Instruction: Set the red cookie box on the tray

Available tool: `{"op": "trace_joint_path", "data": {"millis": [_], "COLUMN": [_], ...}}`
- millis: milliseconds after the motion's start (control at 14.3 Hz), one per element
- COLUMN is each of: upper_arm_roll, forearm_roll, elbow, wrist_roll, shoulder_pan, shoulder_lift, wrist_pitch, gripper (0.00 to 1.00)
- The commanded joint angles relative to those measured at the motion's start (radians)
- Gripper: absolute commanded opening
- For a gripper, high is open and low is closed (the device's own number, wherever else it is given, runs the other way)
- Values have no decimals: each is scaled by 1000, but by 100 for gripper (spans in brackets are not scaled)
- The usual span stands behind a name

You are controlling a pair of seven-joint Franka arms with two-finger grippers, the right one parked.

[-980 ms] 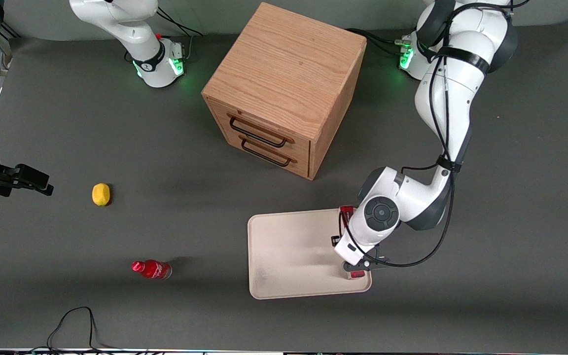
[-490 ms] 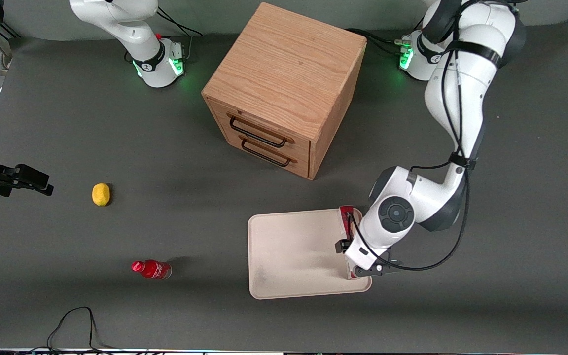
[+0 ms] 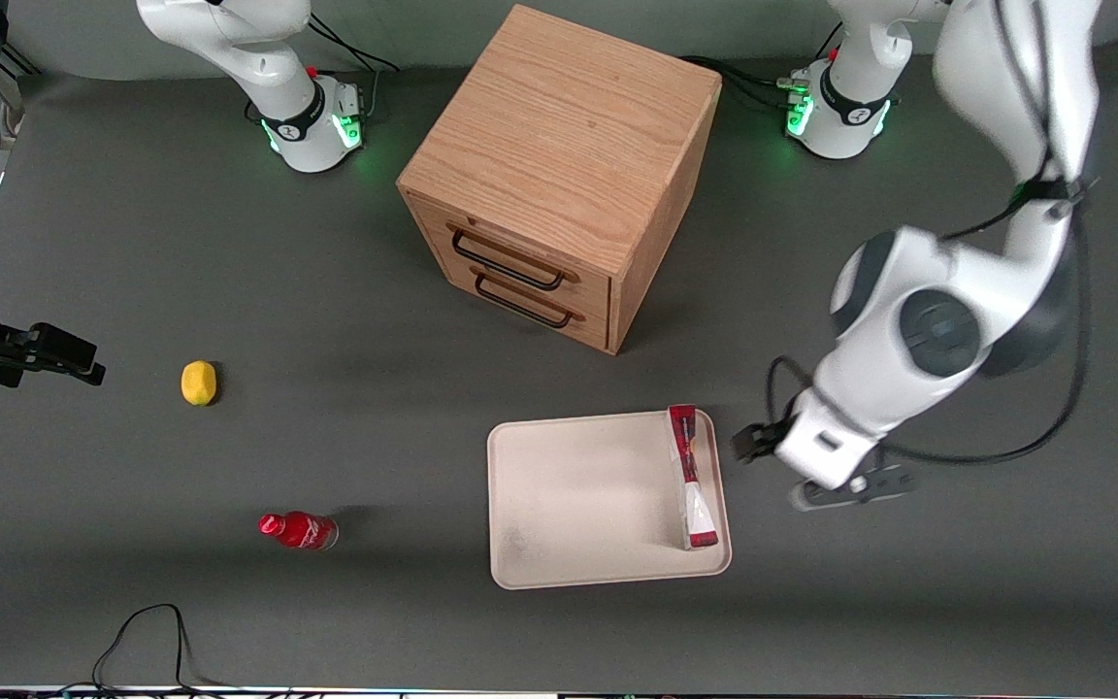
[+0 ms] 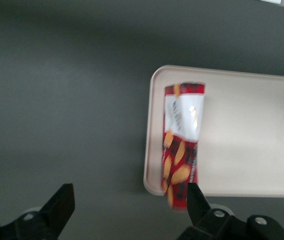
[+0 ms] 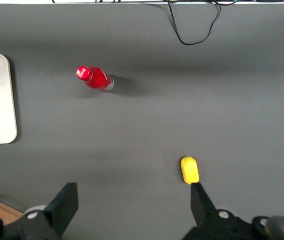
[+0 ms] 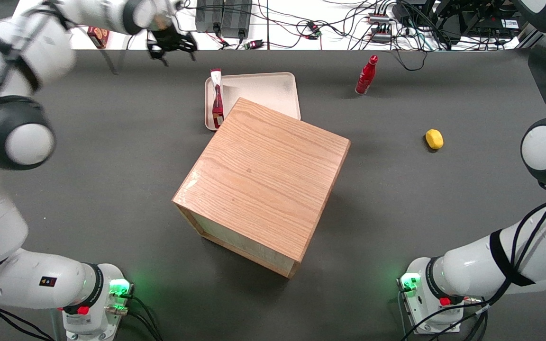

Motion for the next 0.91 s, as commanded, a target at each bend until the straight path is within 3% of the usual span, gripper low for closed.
{"op": "trace_joint_path", "data": {"millis": [0,420,630,840], "upper_arm_roll": [48,141,166,172], "forearm_roll": [-48,-47,-47,-44], "elbow": [-199,-384,-397,-394], "wrist_roll": [97,388,516,527], "shoulder_pan": [61,167,196,200], "shoulder_lift": [-227,-537,-598,-617], "wrist_pitch": [-118,-206,-232,-283], "gripper": [100,100,100,100]}}
